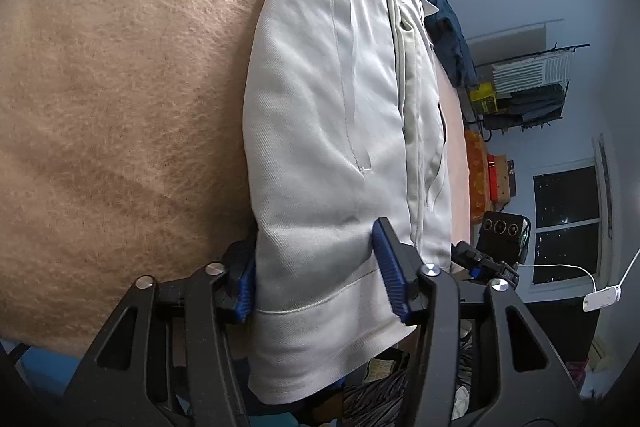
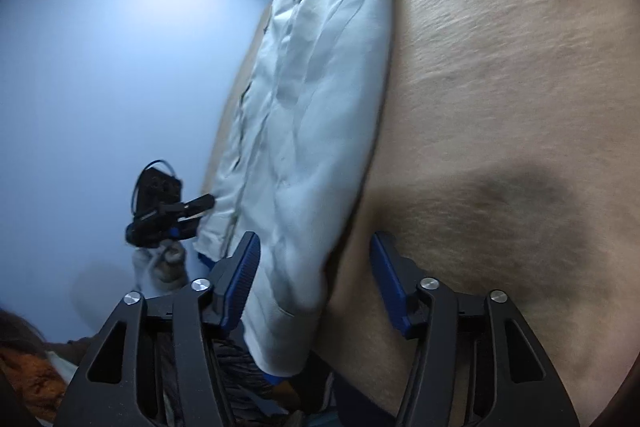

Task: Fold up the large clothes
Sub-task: 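Lift the hem with both grippers and fold it toward the blue collar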

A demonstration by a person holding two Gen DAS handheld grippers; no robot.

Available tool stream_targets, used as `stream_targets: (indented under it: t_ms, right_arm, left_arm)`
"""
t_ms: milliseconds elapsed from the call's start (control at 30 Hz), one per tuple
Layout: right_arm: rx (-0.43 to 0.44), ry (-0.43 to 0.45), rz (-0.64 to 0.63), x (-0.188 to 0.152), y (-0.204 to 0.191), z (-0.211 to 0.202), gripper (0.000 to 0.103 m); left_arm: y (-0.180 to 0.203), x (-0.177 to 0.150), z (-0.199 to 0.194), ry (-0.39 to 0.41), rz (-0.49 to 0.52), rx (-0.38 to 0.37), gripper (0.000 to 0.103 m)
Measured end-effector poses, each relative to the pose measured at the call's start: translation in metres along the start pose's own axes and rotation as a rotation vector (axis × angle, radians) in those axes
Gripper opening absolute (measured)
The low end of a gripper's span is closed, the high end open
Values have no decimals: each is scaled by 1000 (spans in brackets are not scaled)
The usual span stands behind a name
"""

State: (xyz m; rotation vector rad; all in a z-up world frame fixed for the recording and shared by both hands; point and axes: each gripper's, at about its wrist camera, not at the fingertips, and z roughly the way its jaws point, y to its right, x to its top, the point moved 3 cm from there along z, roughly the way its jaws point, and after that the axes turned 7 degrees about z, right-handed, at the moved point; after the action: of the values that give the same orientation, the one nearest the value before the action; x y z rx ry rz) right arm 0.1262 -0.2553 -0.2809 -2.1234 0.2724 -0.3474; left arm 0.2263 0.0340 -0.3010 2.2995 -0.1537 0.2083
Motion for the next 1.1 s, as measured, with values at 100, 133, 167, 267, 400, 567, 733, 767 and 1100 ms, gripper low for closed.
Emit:
stream_targets:
  t_ms: [100,133,167,267,400,567,733,767,1100]
  right_arm:
    - [23,-57,-28,-6,-7,16,38]
    - [18,-78,-39,-8,-10,21,38]
    - [3,-92,-56,-10,-13,27,35]
    - [-7,-106,-54,-9,-17,35,19]
    - [25,-86,-18,-3,-18,31,12]
    - [116,-31,43,2,-28,18,11]
    - [151,55,24,24,-51,-3,11]
    - [141,76,14,32,-56,-7,11]
    - [-20,223,-16,115,-68,-9,10]
  left_arm:
    - [-3,-3,-2,4,-1,7,39]
    - [-3,-5,-3,7,-4,9,37]
    - [-3,-6,-5,10,-4,10,33]
    - [2,-6,-12,32,0,4,20]
    - [15,-5,-25,68,18,-20,16]
    - [29,6,-38,108,-17,-98,15]
    - [43,34,-50,172,-16,-112,14]
    - [47,41,-52,183,-15,-110,14]
    - [68,118,-36,300,25,10,14]
